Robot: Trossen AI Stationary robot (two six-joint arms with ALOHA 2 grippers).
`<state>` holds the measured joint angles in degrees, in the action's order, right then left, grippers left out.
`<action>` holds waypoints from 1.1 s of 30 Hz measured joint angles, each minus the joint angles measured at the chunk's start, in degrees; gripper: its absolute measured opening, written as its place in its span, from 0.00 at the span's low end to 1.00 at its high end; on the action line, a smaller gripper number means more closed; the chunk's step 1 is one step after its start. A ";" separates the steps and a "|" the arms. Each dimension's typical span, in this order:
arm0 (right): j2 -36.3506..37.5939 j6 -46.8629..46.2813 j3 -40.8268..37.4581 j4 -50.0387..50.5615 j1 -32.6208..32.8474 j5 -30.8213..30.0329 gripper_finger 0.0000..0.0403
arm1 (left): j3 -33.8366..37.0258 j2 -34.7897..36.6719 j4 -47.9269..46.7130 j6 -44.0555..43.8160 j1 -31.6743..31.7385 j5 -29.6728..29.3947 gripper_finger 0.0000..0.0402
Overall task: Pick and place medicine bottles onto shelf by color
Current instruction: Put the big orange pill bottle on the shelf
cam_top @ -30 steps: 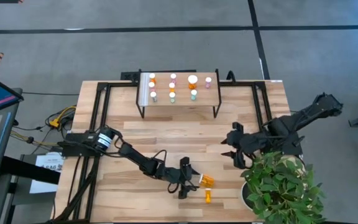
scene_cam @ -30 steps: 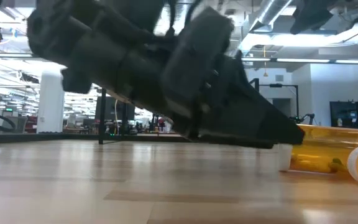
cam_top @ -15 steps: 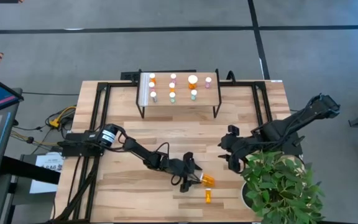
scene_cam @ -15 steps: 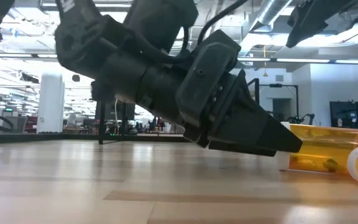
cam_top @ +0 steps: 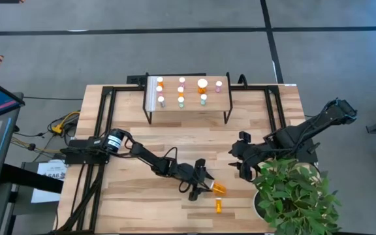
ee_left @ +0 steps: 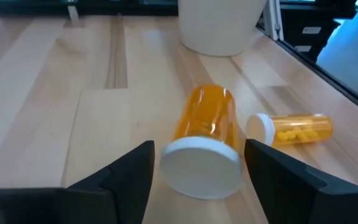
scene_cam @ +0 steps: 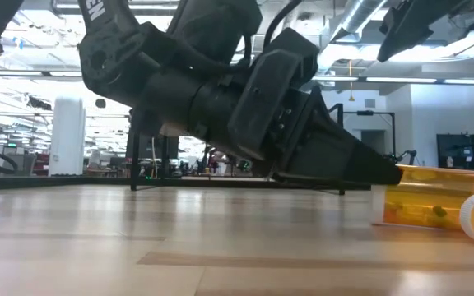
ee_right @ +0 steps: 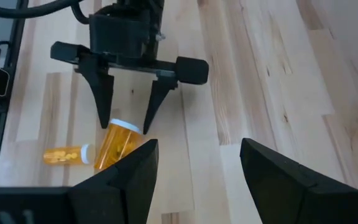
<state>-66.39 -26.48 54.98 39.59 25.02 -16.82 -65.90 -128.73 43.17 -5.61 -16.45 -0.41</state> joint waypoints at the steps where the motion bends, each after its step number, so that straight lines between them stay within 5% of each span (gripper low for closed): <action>1: -0.02 0.00 0.00 -0.05 0.00 0.00 0.62 | 0.00 -0.01 0.28 0.04 0.06 0.08 0.59; 13: -0.02 1.44 0.00 -2.33 -0.02 0.02 0.62 | -8.63 -6.60 -4.59 1.49 0.45 5.77 0.57; 23: -0.04 1.44 0.00 -2.21 0.55 0.15 0.62 | -11.07 -6.23 -10.84 1.08 0.96 6.41 0.42; 28: -0.04 1.42 0.00 -2.42 0.55 0.15 0.62 | -10.94 -1.05 -23.17 0.83 1.40 6.45 0.46; 33: -1.13 2.61 -2.03 -11.04 0.54 0.14 0.62 | -10.81 8.11 -40.33 3.30 0.93 -2.16 0.53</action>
<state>-67.52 -23.87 52.95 28.55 25.55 -16.68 -76.72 -120.62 2.84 -2.31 -15.52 -2.58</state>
